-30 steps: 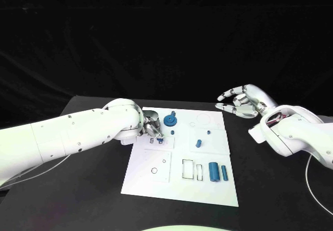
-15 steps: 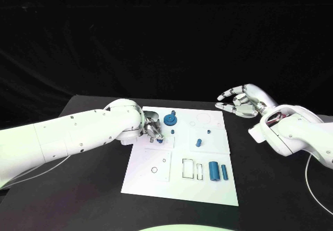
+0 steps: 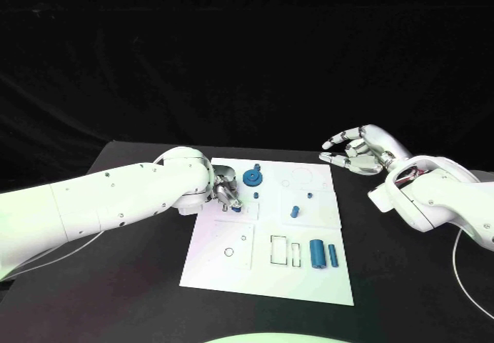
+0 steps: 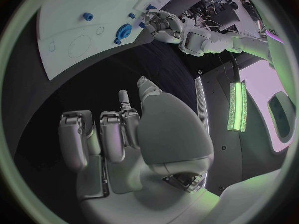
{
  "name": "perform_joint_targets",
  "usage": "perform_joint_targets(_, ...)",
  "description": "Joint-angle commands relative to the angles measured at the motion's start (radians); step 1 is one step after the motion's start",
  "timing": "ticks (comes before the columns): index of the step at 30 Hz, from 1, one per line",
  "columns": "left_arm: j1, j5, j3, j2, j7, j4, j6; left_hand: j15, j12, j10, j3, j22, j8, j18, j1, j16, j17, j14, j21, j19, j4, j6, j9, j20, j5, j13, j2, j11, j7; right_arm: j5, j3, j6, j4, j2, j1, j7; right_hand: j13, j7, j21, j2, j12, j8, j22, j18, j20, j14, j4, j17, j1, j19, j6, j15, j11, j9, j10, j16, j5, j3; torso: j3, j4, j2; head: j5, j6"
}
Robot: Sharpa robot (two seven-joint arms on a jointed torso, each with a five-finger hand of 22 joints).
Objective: Assemble the parts on the task board
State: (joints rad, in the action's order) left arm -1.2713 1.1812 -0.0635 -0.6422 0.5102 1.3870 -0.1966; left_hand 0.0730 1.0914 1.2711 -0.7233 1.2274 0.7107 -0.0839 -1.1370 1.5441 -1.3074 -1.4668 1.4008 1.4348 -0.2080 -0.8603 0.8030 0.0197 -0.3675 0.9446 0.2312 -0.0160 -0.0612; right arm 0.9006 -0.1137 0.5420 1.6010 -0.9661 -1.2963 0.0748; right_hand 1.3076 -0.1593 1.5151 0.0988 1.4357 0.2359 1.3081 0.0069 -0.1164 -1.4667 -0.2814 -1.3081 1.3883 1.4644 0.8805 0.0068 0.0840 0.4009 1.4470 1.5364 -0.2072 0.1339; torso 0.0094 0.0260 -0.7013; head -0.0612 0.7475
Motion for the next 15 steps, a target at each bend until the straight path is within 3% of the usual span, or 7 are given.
perform_joint_targets(1, 0.002, 0.012, -0.001, 0.001, 0.006, -0.001, -0.027, 0.006, 0.006, 0.007, -0.193, 0.002, 0.003, 0.017, -0.001, 0.004, -0.235, -0.095, 0.006, 0.006, 0.198, -0.006, 0.003, -0.003, -0.006, 0.001, -0.009, -0.001, 0.000, 0.006, 0.000, -0.007, 0.001, 0.000, 0.002, 0.009, 0.127, 0.001, -0.004, -0.001, -0.007, 0.004, 0.221, 0.010, 0.006, -0.076, -0.007, -0.136, -0.007, 0.066, 0.004, -0.004, -0.009, 0.001, -0.001, -0.004, -0.006, 0.000, -0.0001, 0.0005, -0.001, 0.000, 0.001)
perform_joint_targets(10, 0.002, 0.014, -0.001, 0.007, 0.007, -0.004, -0.038, 0.007, 0.008, 0.011, -0.188, 0.006, 0.006, 0.018, 0.009, 0.005, -0.236, -0.095, 0.008, 0.008, 0.194, -0.008, 0.007, -0.004, -0.012, 0.003, -0.007, -0.002, 0.001, 0.006, 0.000, -0.008, 0.002, 0.000, 0.002, 0.010, 0.127, 0.001, -0.004, -0.001, -0.007, 0.004, 0.221, 0.010, 0.006, -0.076, -0.007, -0.136, -0.007, 0.066, 0.004, -0.004, -0.009, 0.001, -0.001, -0.004, -0.006, 0.000, -0.0004, -0.0001, 0.000, 0.001, 0.003)
perform_joint_targets(15, 0.004, 0.009, -0.001, 0.013, 0.007, -0.008, -0.042, 0.011, 0.015, 0.023, -0.158, 0.010, 0.011, 0.018, 0.036, 0.006, -0.237, -0.096, 0.009, 0.010, 0.174, -0.008, 0.020, -0.005, -0.005, 0.010, -0.010, -0.008, 0.011, 0.006, 0.000, -0.009, 0.002, 0.000, 0.003, 0.010, 0.127, 0.001, -0.004, -0.001, -0.007, 0.004, 0.221, 0.010, 0.006, -0.076, -0.007, -0.136, -0.007, 0.066, 0.004, -0.004, -0.009, 0.001, -0.001, -0.004, -0.006, 0.000, 0.0001, -0.0008, 0.000, 0.002, 0.005)
